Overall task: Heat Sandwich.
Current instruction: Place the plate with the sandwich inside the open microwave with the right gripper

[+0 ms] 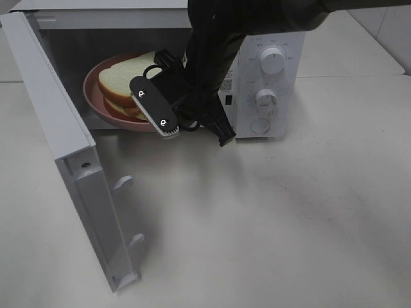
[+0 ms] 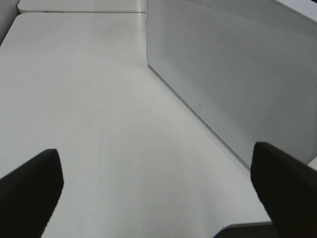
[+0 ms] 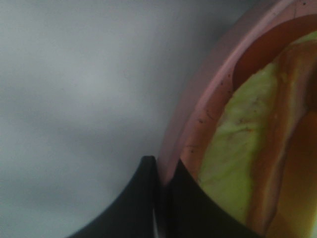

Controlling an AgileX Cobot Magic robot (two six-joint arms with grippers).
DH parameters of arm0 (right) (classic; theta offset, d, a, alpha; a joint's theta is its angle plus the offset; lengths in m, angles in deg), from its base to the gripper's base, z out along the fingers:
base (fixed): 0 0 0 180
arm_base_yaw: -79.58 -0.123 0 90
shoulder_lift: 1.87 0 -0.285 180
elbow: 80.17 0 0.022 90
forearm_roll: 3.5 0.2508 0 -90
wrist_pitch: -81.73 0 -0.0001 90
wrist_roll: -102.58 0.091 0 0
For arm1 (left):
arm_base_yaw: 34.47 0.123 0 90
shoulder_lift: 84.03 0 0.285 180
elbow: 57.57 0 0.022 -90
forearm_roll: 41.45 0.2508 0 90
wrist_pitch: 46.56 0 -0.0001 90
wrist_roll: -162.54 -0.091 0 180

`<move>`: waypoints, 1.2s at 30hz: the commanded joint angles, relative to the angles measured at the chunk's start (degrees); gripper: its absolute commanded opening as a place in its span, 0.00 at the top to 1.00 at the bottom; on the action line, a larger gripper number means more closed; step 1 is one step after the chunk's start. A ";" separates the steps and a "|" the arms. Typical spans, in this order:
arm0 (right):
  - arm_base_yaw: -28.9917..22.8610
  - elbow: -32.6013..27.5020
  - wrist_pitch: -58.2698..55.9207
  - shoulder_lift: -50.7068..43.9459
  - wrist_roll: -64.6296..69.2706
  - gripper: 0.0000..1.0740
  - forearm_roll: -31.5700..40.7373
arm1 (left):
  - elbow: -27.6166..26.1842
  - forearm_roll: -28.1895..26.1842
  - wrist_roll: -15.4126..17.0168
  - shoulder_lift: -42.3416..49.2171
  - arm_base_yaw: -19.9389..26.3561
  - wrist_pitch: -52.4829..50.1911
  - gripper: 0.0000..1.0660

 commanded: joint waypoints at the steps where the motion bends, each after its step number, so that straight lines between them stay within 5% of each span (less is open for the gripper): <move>1: 0.29 2.92 0.23 1.15 1.20 1.00 -0.63 | 0.11 -0.40 0.40 1.09 -0.29 -0.29 0.08; 36: 0.40 28.82 -8.08 17.13 11.40 0.99 -2.64 | 0.11 -0.34 0.40 1.09 -0.29 -0.29 0.08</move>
